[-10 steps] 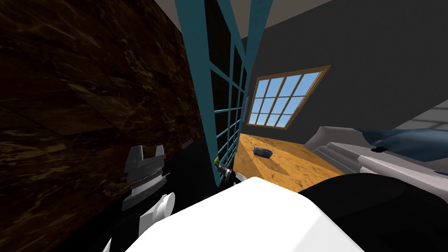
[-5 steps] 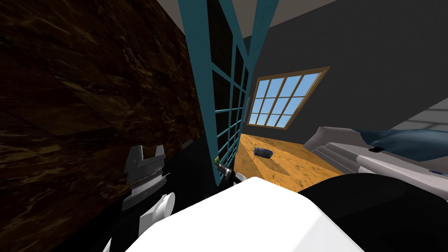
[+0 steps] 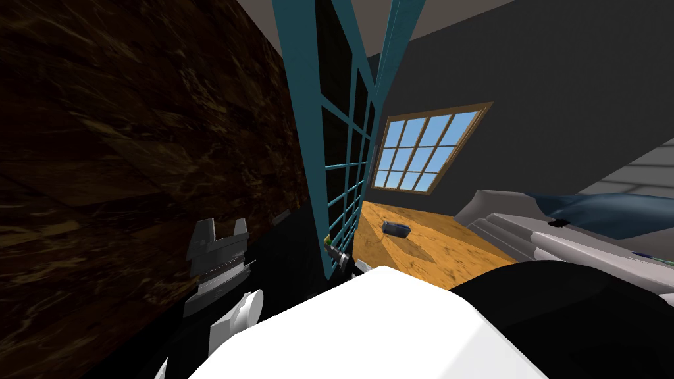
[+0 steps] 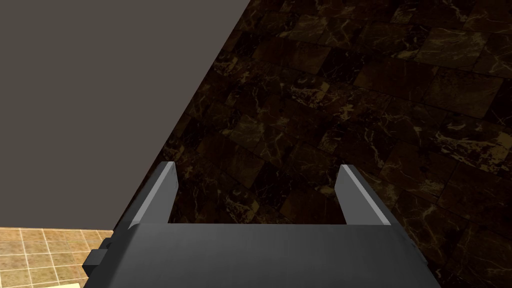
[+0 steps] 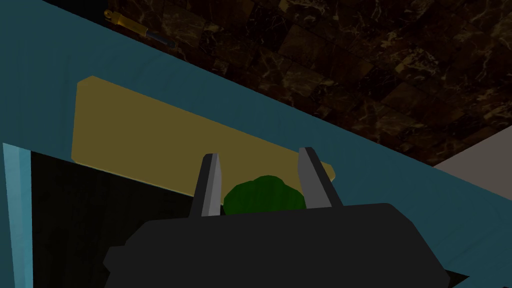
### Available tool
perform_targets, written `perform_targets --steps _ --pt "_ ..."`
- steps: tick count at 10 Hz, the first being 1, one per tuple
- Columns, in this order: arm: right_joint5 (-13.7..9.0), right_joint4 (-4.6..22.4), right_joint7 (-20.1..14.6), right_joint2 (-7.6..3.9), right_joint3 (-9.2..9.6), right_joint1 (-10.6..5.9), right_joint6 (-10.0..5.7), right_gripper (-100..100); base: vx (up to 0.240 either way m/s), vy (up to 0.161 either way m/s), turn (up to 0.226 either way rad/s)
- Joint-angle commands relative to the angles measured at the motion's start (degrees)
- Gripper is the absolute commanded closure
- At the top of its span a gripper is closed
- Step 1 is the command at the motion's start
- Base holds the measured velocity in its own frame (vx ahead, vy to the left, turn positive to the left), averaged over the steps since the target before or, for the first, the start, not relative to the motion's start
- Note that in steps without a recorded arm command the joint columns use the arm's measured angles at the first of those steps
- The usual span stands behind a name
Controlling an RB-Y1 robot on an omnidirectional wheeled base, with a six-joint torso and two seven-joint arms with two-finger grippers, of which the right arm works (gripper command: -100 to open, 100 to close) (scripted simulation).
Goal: Push the door open
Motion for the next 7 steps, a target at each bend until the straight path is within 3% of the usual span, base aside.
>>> perform_targets --steps 1,2,4,7 --pt "-1.24 1.57 -1.53 -0.55 -1.31 -1.74 -0.73 100 0.030 0.039 -0.029" --pt "-1.24 1.57 -1.53 -0.55 -1.31 -1.74 -0.73 100 0.009 0.011 0.023" --pt "-2.52 1.81 -5.13 -0.88 -0.78 -2.07 -0.73 100 0.033 0.042 -0.035" --pt "-3.26 1.96 -7.82 -1.03 -0.46 -2.27 -0.74 100 0.030 0.045 -0.033"
